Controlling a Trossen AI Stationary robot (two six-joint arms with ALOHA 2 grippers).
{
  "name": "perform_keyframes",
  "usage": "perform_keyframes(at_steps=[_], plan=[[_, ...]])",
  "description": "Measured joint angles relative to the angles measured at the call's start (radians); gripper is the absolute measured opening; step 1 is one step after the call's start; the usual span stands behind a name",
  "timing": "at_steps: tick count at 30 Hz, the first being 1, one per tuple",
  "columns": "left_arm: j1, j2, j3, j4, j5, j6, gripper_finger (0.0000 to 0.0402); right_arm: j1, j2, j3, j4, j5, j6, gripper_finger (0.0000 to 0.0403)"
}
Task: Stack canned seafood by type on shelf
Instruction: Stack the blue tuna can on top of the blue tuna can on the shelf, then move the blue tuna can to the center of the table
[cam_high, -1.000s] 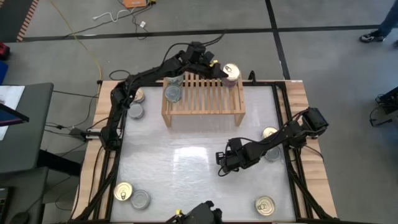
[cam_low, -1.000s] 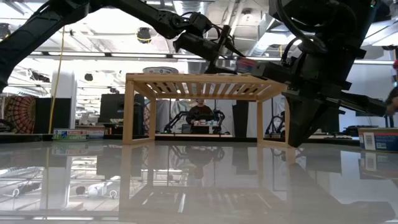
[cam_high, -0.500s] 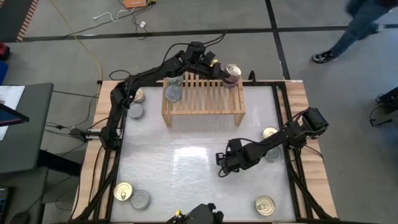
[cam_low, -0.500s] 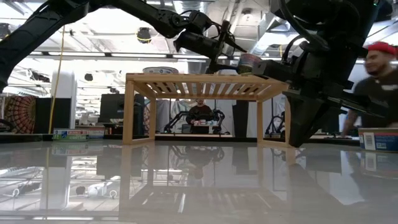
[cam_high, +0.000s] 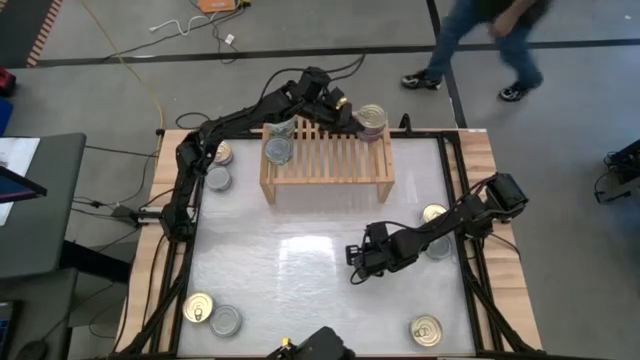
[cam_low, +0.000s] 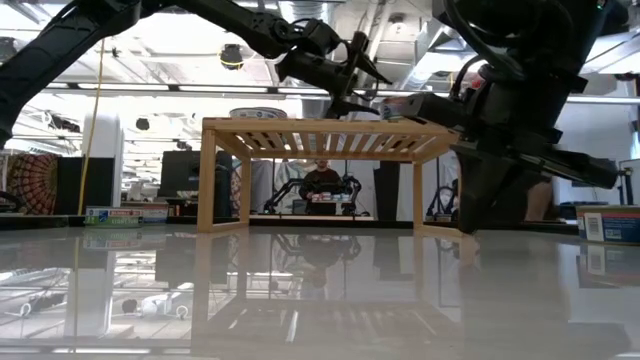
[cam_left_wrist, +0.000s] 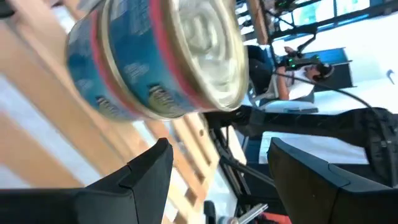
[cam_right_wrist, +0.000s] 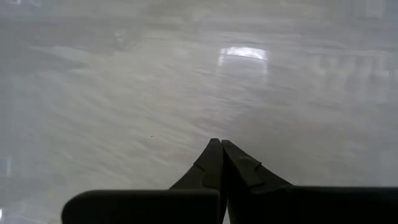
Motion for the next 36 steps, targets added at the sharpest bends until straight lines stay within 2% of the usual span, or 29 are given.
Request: perform_keyframes(at_steps=[9, 16, 20, 25, 28, 32, 36], plan=[[-0.001, -0.004, 0.0, -0.015, 0.005, 0.016, 0.0251, 0.0, 0.0, 0.0, 0.017, 0.013, 0.0, 0.0026], [-0.002, -0.054, 0.0, -0.02, -0.022, 0.095, 0.0251, 0.0, 0.0, 0.0, 0.017, 0.015, -0.001, 0.0026], [-0.006, -0.103, 0.0, -0.094, -0.104, 0.206, 0.0251, 0.0, 0.0, 0.0, 0.017, 0.015, -0.007, 0.0026], [-0.045, -0.176, 0.0, -0.246, -0.273, 0.372, 0.0251, 0.0, 0.0, 0.0, 0.018, 0.015, -0.01, 0.0026], [-0.076, -0.21, 0.0, -0.338, -0.326, 0.486, 0.0252, 0.0, 0.0, 0.0, 0.024, 0.015, -0.036, 0.0026], [-0.108, -0.234, -0.001, -0.437, -0.405, 0.522, 0.0251, 0.0, 0.0, 0.0, 0.053, 0.015, -0.101, 0.0026], [-0.15, -0.293, -0.068, -0.414, -0.483, 0.515, 0.0251, 0.0, 0.0, 0.0, 0.069, 0.014, -0.149, 0.0026]])
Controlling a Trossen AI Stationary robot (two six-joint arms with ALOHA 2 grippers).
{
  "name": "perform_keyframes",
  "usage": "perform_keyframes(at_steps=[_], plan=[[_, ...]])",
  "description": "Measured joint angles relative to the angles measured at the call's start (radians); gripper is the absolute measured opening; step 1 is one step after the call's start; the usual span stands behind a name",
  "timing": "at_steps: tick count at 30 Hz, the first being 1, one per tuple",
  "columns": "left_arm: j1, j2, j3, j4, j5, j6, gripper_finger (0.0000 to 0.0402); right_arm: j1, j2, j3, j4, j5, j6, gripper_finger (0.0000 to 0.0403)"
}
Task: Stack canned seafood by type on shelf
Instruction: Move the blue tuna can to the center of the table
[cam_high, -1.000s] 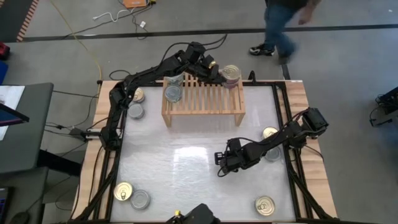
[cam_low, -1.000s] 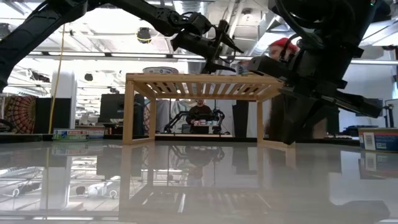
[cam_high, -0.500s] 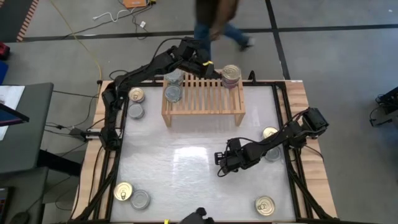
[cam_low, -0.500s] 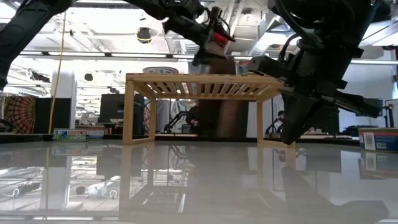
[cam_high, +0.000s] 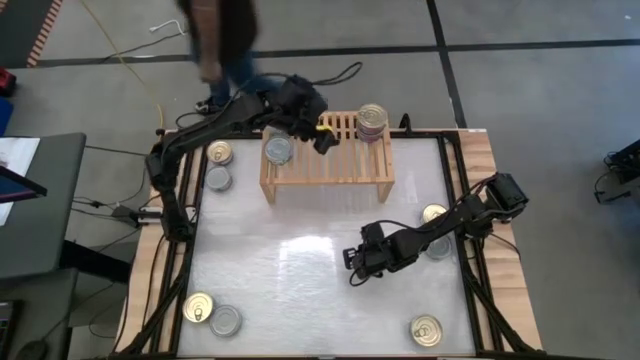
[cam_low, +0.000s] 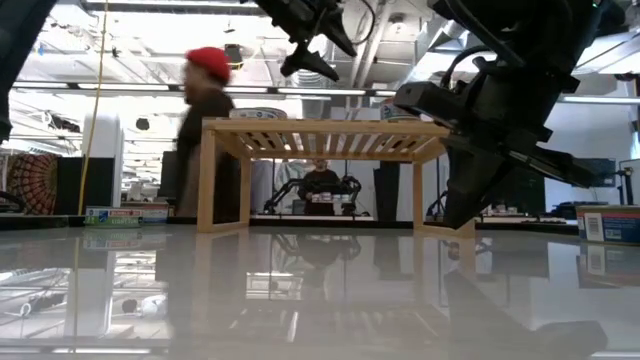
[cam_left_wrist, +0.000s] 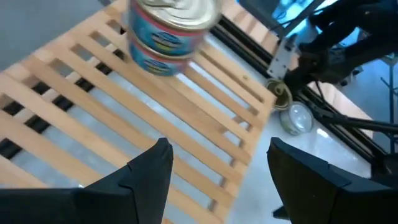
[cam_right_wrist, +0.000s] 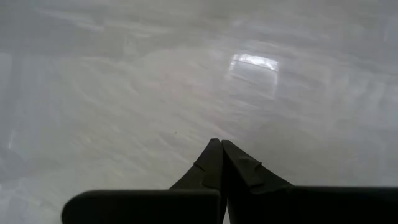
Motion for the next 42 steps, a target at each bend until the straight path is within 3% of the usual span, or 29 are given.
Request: perform_keyframes(at_steps=[6, 12, 17, 22, 25, 29, 36, 42], plan=[[-0.044, -0.153, -0.266, 0.145, -0.021, -0.089, 0.0251, 0.003, 0.0, 0.0, 0.008, -0.029, -0.056, 0.0026], [-0.089, -0.395, -0.581, 0.367, -0.04, -0.175, 0.0251, 0.012, 0.0, 0.0, 0.021, -0.032, -0.115, 0.0026], [-0.18, -0.63, -0.782, 0.455, -0.172, -0.189, 0.0251, 0.011, 0.0, 0.0, 0.032, -0.032, -0.16, 0.0028], [-0.342, -0.823, -0.951, 0.489, -0.385, -0.196, 0.0251, 0.011, 0.0, 0.0, 0.075, -0.032, -0.229, 0.0034], [-0.432, -0.904, -1.027, 0.514, -0.426, -0.196, 0.0251, 0.011, 0.0, 0.0, 0.111, -0.033, -0.278, 0.0034], [-0.544, -0.943, -1.084, 0.513, -0.486, -0.267, 0.0251, 0.011, 0.0, 0.0, 0.164, -0.033, -0.335, 0.0034], [-0.777, -0.884, -1.095, 0.507, -0.754, -0.367, 0.0251, 0.011, 0.0, 0.0, 0.186, -0.033, -0.357, 0.0035], [-0.884, -0.818, -1.095, 0.502, -0.813, -0.476, 0.0251, 0.02, 0.0, 0.0, 0.186, -0.042, -0.349, 0.0035]])
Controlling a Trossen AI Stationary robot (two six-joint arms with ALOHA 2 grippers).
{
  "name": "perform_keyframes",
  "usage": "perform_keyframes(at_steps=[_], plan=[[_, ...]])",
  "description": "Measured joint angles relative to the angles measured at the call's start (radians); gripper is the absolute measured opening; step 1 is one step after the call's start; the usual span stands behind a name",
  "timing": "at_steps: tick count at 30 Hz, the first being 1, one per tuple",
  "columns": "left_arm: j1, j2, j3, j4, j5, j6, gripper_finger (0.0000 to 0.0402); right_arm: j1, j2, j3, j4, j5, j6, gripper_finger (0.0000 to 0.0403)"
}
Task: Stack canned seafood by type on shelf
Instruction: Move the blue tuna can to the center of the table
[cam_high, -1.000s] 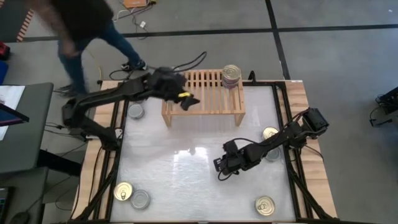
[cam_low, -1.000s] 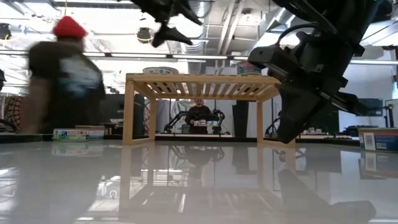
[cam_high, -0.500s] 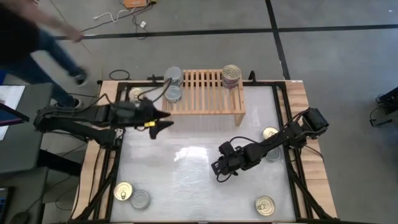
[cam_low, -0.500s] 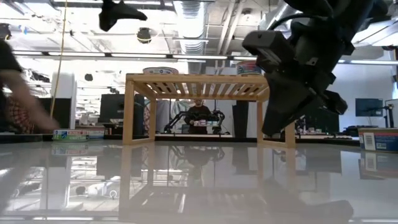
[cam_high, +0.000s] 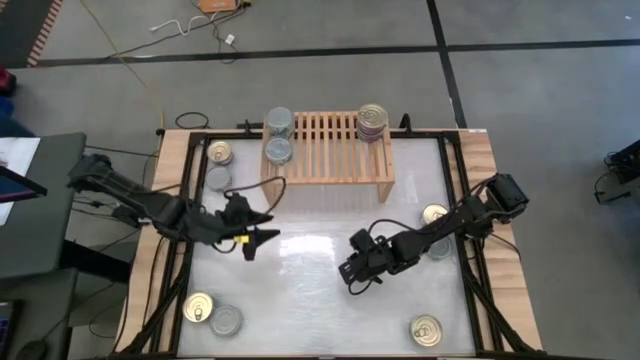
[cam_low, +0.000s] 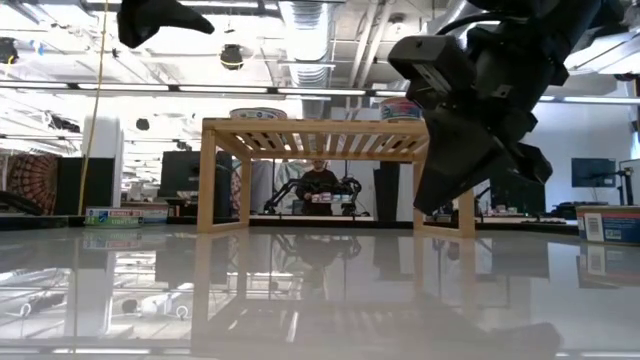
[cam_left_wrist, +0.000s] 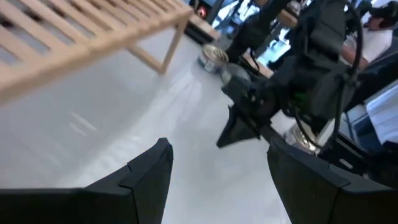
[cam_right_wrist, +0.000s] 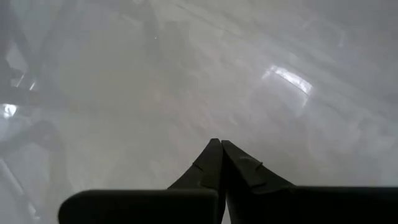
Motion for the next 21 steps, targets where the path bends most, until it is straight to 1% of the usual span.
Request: perform_keyframes(at_steps=[3, 10, 12, 15, 19, 21], plan=[[-0.029, 0.018, 0.0, -0.054, 0.0, -0.066, 0.0251, 0.001, 0.0, 0.0, -0.002, -0.01, 0.0, 0.0035], [-0.06, 0.036, 0.0, -0.291, 0.004, -0.291, 0.0251, 0.0, 0.0, 0.0, -0.002, -0.011, 0.0, 0.0035], [-0.061, 0.041, 0.0, -0.338, 0.016, -0.335, 0.0251, -0.001, 0.0, 0.0, -0.002, -0.011, 0.0, 0.0035], [-0.058, 0.054, 0.0, -0.38, 0.019, -0.353, 0.0251, -0.004, 0.0, 0.0, -0.002, -0.011, 0.0, 0.0035], [-0.051, 0.065, 0.001, -0.381, 0.019, -0.358, 0.0251, -0.018, 0.0, 0.0, -0.001, -0.011, 0.001, 0.0035], [-0.05, 0.07, 0.001, -0.403, 0.032, -0.339, 0.0251, -0.026, 0.0, 0.0, 0.002, -0.011, 0.004, 0.0035]])
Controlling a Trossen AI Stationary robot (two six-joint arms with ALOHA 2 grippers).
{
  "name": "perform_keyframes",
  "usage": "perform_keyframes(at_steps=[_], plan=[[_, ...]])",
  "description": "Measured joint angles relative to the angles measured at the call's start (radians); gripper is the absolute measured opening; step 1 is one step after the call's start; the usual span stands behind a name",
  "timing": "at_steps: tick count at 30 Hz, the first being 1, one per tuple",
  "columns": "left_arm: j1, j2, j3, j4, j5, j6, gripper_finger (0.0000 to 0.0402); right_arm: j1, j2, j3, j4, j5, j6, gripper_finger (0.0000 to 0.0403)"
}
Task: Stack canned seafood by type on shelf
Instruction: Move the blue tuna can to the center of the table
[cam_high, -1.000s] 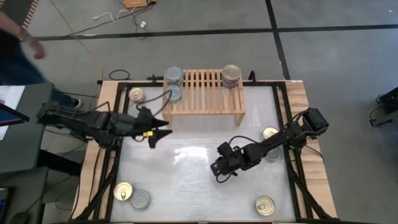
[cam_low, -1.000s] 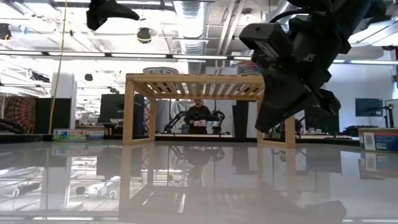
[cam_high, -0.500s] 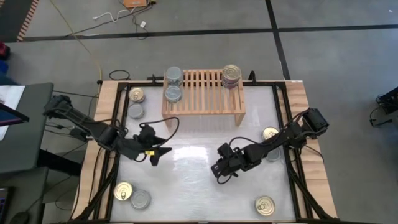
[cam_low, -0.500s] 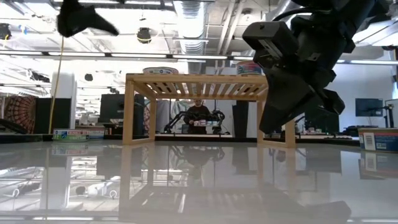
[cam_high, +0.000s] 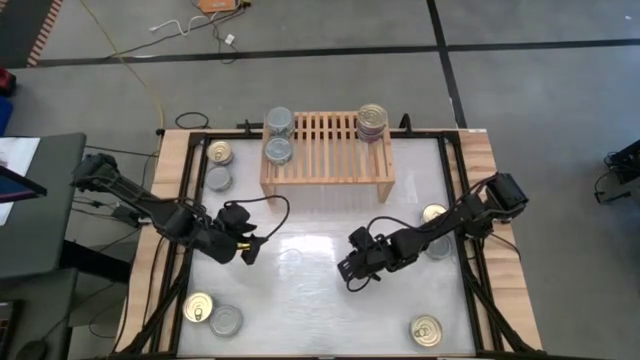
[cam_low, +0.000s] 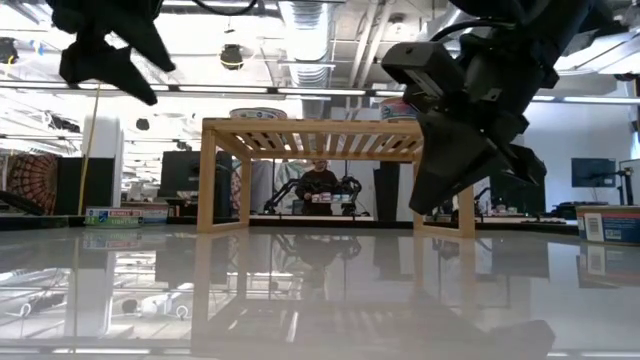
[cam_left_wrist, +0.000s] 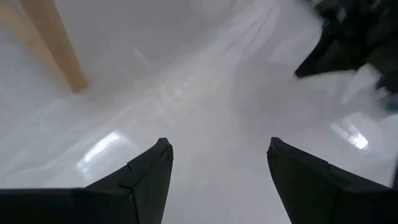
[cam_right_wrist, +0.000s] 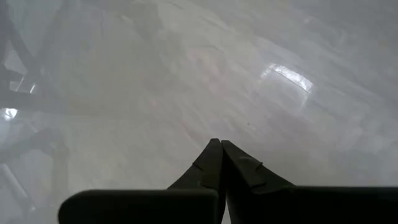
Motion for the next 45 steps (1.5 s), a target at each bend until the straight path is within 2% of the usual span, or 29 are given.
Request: perform_keyframes(at_steps=[7, 11, 14, 18, 21, 27, 30, 39, 42, 45], plan=[[0.0, -0.001, 0.0, -0.146, 0.072, -0.004, 0.0251, -0.023, 0.0, 0.0, 0.005, 0.0, 0.012, 0.0035], [0.0, -0.012, -0.06, -0.121, 0.126, 0.044, 0.0251, -0.039, 0.0, 0.0, 0.015, 0.0, 0.075, 0.0035], [0.0, -0.032, -0.133, -0.104, 0.166, 0.022, 0.0251, -0.053, 0.0, 0.001, 0.066, 0.0, 0.076, 0.0031], [0.0, -0.099, -0.23, -0.044, 0.171, 0.006, 0.0251, -0.058, 0.001, 0.062, 0.039, 0.0, 0.074, 0.0012], [0.0, -0.178, -0.291, 0.029, 0.169, 0.043, 0.0251, -0.056, 0.0, 0.14, -0.111, -0.002, 0.074, 0.0012], [0.0, -0.339, -0.374, 0.104, 0.138, 0.098, 0.0251, -0.053, 0.0, 0.307, -0.637, -0.002, 0.13, 0.0011], [0.0, -0.394, -0.39, 0.126, 0.119, 0.121, 0.0251, -0.061, 0.0, 0.345, -0.816, -0.013, 0.154, 0.0011], [0.0, -0.411, -0.39, 0.152, 0.106, 0.141, 0.0251, -0.099, -0.014, 0.337, -1.04, -0.05, 0.153, 0.0011], [0.0, -0.394, -0.391, 0.173, 0.104, 0.138, 0.0251, -0.1, -0.08, 0.278, -1.022, -0.077, 0.148, 0.0011], [0.0, -0.373, -0.391, 0.191, 0.103, 0.117, 0.0251, -0.073, -0.165, 0.211, -0.981, -0.163, 0.175, 0.0011]])
